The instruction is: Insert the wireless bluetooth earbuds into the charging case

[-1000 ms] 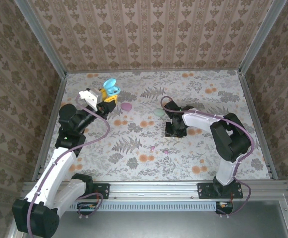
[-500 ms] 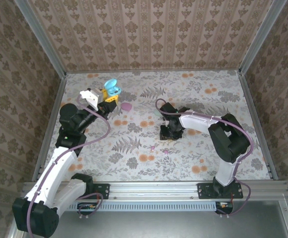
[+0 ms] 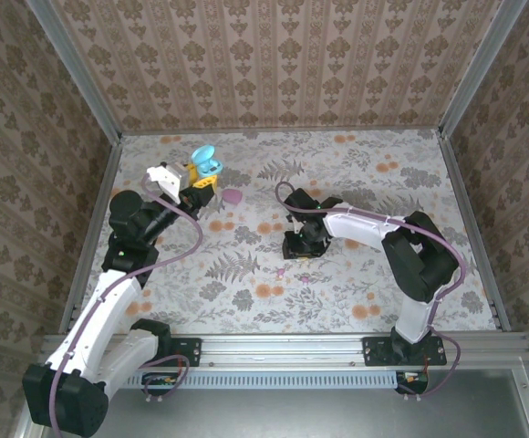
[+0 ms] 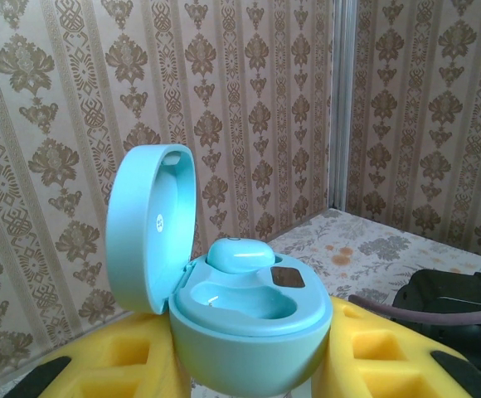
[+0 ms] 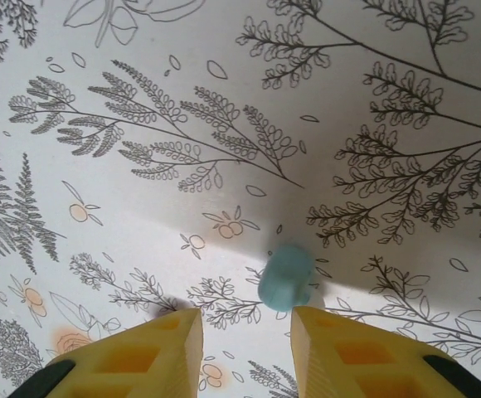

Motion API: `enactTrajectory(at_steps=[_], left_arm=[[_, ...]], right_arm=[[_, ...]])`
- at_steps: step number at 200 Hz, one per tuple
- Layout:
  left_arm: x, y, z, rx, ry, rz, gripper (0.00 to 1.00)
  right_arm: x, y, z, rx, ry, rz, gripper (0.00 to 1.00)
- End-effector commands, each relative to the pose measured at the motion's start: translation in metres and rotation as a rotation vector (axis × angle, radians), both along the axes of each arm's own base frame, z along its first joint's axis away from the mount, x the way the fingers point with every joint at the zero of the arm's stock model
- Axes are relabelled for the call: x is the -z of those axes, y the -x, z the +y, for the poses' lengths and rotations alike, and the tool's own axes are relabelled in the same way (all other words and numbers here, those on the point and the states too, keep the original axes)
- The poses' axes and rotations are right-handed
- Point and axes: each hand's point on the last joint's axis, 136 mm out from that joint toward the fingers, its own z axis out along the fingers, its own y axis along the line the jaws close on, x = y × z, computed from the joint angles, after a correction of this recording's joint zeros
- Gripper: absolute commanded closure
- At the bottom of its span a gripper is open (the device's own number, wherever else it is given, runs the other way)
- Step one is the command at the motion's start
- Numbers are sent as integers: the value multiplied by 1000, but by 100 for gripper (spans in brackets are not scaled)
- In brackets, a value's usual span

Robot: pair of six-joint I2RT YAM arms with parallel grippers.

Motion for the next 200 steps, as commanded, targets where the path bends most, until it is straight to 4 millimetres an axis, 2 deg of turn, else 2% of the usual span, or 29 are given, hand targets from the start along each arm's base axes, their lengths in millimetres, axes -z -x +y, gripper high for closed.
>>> enactTrajectory(at_steps=[1, 22, 57, 200], left_arm=[[-21, 6, -1, 11, 17, -64, 68], [-20, 5, -2, 14, 16, -62, 69], [-20, 5, -2, 17, 17, -61, 69], [-19, 6, -2, 14, 15, -63, 68]], right_arm=[[-14, -6, -4, 3, 46, -26, 64], [-18, -11, -12, 22, 112, -43, 63], [-11, -17, -17, 47, 178, -27, 63], [12, -14, -4, 33, 208, 62, 65]])
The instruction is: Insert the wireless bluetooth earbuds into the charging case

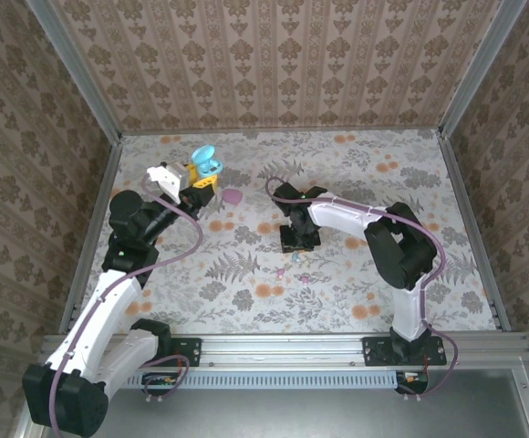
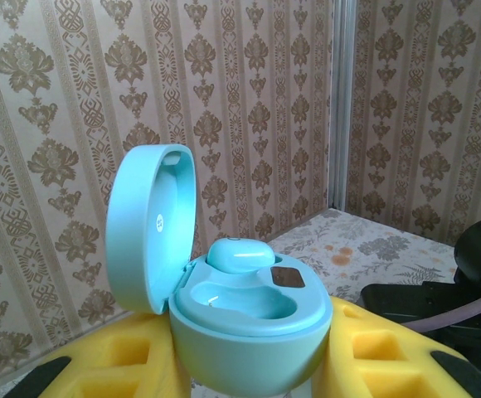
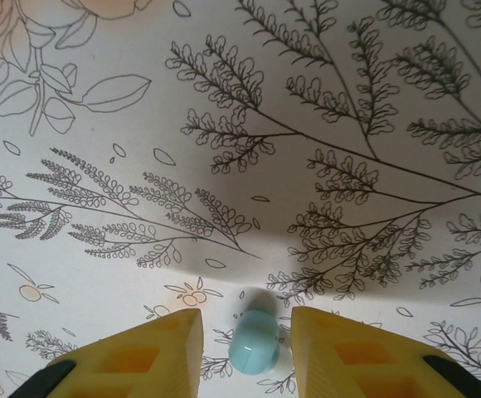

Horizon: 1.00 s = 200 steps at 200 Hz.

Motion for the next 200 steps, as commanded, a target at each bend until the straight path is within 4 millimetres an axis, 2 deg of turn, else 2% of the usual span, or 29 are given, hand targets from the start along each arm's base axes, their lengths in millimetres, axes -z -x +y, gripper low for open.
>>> enactTrajectory(at_steps=[1, 80, 200], left_arm=[[-19, 5, -1, 12, 15, -62, 68], [-18, 5, -2, 13, 15, -60, 69], [-19, 5, -2, 13, 17, -61, 68]], right_arm=[[3, 6, 1, -3, 30, 39, 65], [8, 11, -6, -25, 111, 49, 65], [13, 12, -8, -46, 132, 51, 74]])
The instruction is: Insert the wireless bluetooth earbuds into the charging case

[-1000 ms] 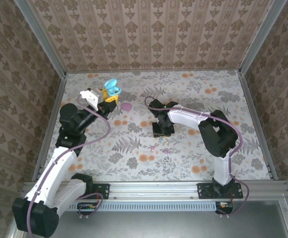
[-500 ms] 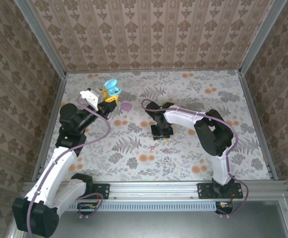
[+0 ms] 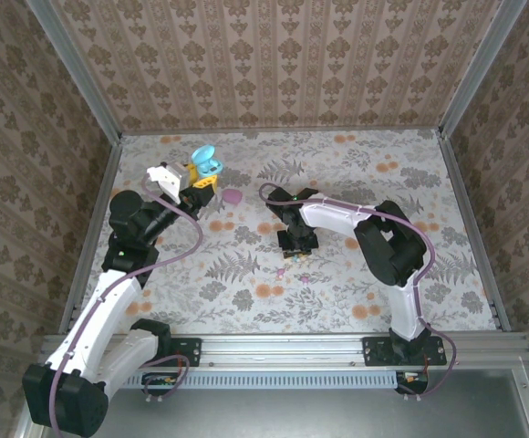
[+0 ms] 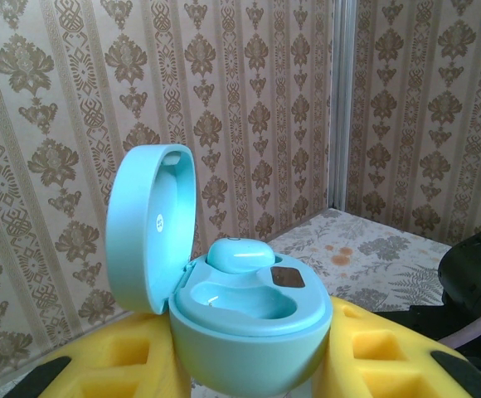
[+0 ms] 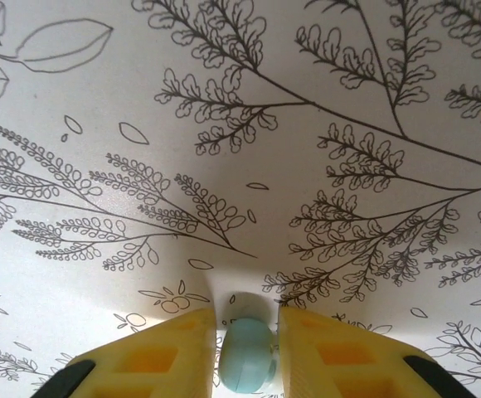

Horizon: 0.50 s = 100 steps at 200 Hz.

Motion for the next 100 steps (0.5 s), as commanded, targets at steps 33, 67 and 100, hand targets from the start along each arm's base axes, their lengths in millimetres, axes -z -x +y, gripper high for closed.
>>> enactTrajectory(at_steps=[33, 67, 100], left_arm=[[-19, 5, -2, 15, 14, -57, 69], [-13, 3, -8, 39, 14, -38, 69], [-6, -2, -17, 77, 10, -13, 68]], right_arm=[[-19, -2, -5, -16, 17, -49, 80], [-67, -7, 9, 19, -221, -128, 80], [-154, -11, 36, 35, -654, -222, 80]])
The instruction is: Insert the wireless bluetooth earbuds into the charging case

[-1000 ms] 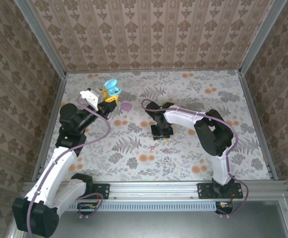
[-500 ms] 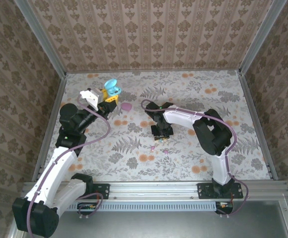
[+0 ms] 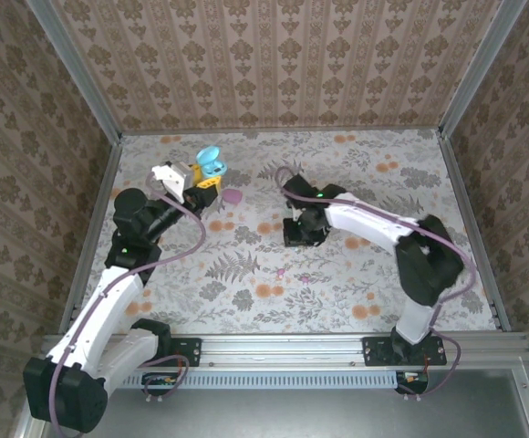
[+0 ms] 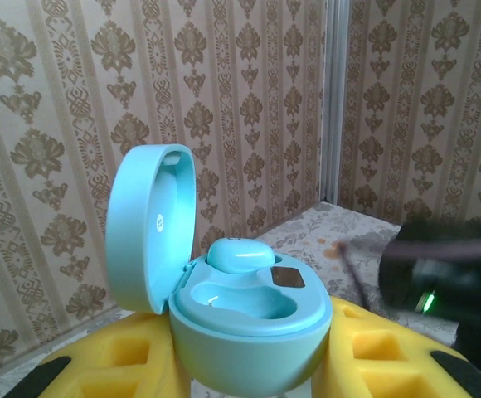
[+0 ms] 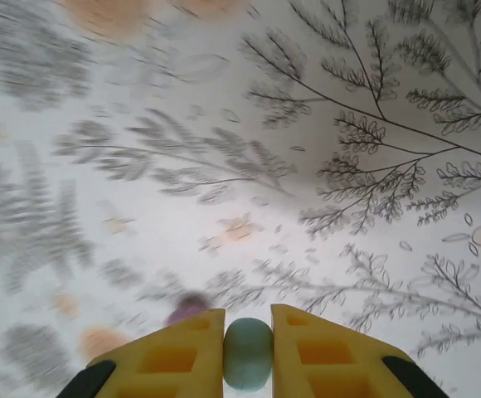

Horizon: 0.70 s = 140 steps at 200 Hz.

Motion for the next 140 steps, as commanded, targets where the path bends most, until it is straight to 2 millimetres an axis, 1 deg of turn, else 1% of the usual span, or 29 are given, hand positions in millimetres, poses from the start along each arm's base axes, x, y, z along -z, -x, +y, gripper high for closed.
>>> enactTrajectory(at_steps=[1, 16, 35, 41, 47, 49, 53, 57, 76, 88, 102, 124, 125, 128, 140], left_arm=[[-15, 2, -9, 55, 21, -40, 68], [-10, 2, -18, 94, 16, -26, 68], [-1, 0, -30, 141, 6, -10, 68], [0, 0, -34, 154, 3, -11, 68], [2, -1, -37, 161, 1, -10, 68], [2, -1, -38, 164, -1, -11, 68], [4, -2, -40, 168, -2, -11, 68], [5, 2, -45, 202, -6, -14, 68], [9, 6, -58, 249, -22, -28, 68], [11, 7, -64, 268, -22, -35, 68], [13, 8, -70, 285, -14, -46, 68], [15, 6, -73, 293, -2, -60, 68], [15, 10, -78, 309, -1, -59, 68], [15, 13, -82, 324, 0, -62, 68], [16, 15, -85, 335, 1, -68, 68]], right_arm=[[-78, -6, 30, -22, -370, -93, 80], [-121, -8, 34, -33, -505, -156, 80], [-173, -5, 35, -65, -632, -243, 80], [-187, -3, 36, -75, -670, -264, 79], [-196, -3, 39, -85, -702, -272, 79], [-208, 1, 38, -95, -724, -297, 79], [-220, 4, 39, -108, -751, -318, 79], [-229, 5, 40, -117, -777, -332, 79], [-263, 8, 44, -138, -877, -384, 79], [-277, 9, 47, -153, -911, -413, 79], [-286, 8, 51, -157, -921, -437, 79], [-290, 1, 58, -154, -914, -466, 79], [-290, 0, 59, -154, -913, -468, 79], [-290, -1, 60, -152, -909, -471, 79], [-290, -6, 62, -140, -899, -484, 79]])
